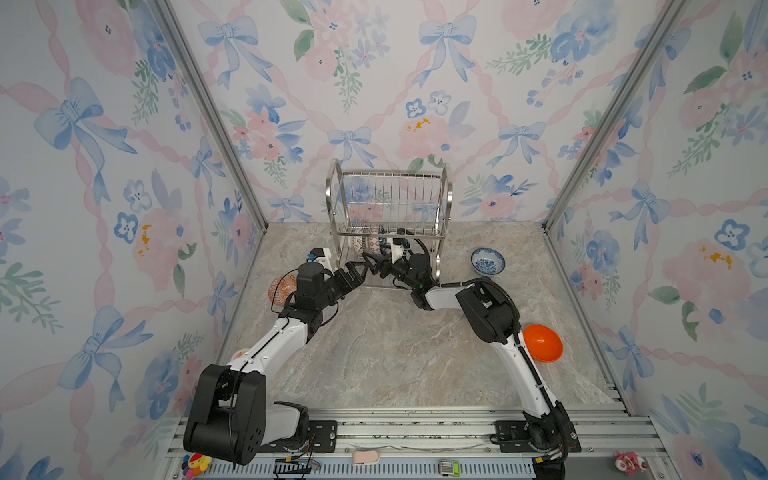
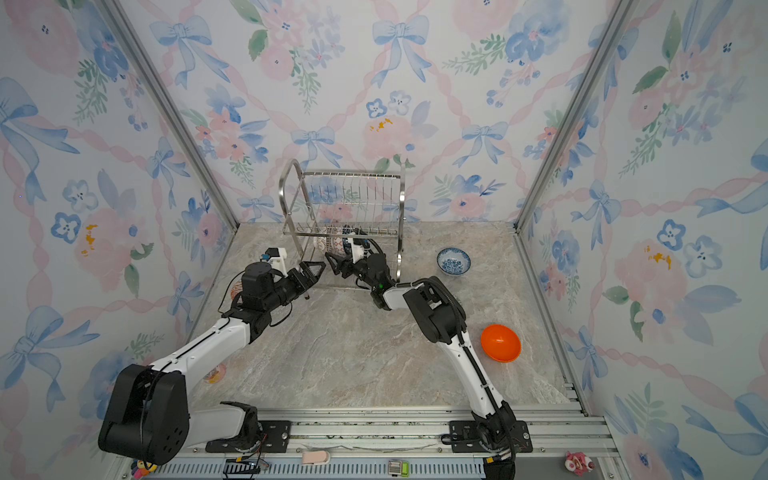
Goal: Load the bowls into the dish rack
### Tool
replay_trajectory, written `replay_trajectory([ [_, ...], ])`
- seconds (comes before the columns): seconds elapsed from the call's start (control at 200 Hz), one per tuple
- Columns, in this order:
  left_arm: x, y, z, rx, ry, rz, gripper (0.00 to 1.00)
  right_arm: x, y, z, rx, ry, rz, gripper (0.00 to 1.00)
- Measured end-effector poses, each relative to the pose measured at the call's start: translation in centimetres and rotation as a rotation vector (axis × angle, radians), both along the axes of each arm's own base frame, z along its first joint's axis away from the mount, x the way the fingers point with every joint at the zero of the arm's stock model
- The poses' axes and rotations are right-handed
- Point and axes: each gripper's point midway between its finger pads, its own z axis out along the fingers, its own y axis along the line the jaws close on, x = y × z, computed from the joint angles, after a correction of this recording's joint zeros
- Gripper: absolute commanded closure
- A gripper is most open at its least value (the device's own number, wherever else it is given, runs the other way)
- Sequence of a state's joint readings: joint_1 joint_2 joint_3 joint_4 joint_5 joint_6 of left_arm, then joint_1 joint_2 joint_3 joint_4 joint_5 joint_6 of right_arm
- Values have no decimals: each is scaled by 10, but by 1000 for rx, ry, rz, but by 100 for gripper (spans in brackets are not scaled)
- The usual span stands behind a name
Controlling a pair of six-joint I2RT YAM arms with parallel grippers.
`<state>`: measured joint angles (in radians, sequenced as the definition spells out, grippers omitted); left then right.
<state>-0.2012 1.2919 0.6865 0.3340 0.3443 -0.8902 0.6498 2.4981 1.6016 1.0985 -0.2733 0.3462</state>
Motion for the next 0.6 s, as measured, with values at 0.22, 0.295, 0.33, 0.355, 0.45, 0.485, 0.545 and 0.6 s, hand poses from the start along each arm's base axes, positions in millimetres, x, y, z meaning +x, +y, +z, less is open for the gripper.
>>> replay_trajectory([
  [0.22, 0, 0, 0, 0, 0, 0, 2, 0, -3, 6, -12, -61, -22, 11],
  [0.295, 0, 0, 0, 0, 0, 0, 2, -1, -4, 5, -37, -88, -34, 8],
  [0.33, 0, 0, 0, -1, 0, -1, 2, -1, -3, 4, -50, -102, -41, 8],
  [0.355, 1, -1, 1, -2, 0, -3, 2, -1, -3, 4, -58, -112, -45, 8],
  [0.45, 7, -3, 11, -7, -10, -8, 2, -3, 0, 4, -84, -142, -53, 6],
  [0.485, 10, -4, 19, -13, -24, -10, 2, -4, 1, 4, -91, -151, -55, 5],
  [0.545, 15, -7, 35, -22, -58, -16, 2, -5, 2, 3, -101, -160, -58, 3],
  [0.6, 18, -10, 50, -32, -88, -21, 2, -6, 4, 3, -111, -168, -60, 1],
])
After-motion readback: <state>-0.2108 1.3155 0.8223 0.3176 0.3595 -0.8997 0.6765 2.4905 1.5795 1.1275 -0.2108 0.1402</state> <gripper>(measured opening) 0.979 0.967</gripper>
